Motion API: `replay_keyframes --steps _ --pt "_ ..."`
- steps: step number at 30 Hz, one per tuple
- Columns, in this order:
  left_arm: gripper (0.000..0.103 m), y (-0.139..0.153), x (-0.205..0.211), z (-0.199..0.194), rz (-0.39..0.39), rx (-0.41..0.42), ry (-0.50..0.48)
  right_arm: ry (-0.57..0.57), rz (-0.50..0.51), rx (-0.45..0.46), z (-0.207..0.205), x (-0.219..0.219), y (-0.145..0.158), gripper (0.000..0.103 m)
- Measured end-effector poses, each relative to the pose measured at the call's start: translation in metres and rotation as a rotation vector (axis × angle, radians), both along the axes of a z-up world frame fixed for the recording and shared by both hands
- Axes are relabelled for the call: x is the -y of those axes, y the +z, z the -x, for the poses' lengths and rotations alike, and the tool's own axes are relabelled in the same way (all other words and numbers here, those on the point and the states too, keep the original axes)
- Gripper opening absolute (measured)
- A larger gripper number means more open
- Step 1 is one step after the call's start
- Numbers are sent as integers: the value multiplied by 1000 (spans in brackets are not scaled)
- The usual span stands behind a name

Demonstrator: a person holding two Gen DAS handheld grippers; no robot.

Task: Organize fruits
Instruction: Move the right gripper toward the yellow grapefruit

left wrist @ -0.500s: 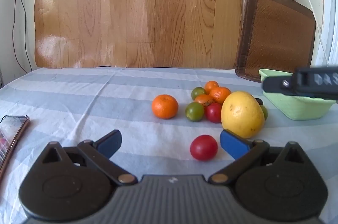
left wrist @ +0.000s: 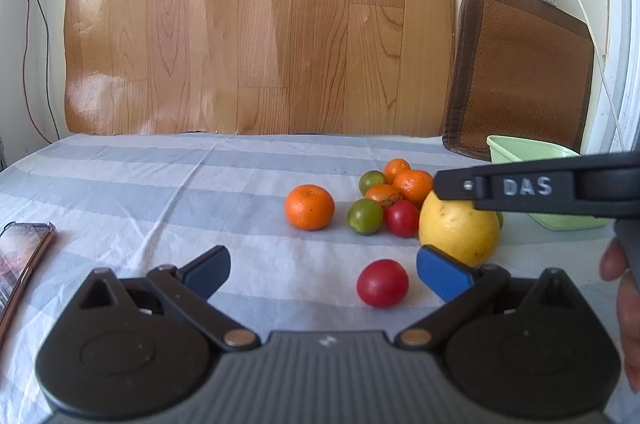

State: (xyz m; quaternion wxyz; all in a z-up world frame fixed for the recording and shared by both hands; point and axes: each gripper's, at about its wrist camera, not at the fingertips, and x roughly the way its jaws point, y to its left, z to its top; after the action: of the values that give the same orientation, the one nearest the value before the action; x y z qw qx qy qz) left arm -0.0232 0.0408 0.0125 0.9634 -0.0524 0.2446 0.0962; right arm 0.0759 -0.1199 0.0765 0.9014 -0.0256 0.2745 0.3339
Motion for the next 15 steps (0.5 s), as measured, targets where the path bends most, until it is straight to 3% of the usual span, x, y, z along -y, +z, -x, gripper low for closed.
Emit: replay_keyframes --steps 3,7,15 --pt "103 0 -2 0 8 -1 -1 -31 -56 34 4 18 5 38" --pt "103 0 -4 -1 25 -7 0 -78 -130 11 13 48 3 38" --pt "103 -1 -6 -2 40 -12 4 -180 -94 -38 32 92 -14 37"
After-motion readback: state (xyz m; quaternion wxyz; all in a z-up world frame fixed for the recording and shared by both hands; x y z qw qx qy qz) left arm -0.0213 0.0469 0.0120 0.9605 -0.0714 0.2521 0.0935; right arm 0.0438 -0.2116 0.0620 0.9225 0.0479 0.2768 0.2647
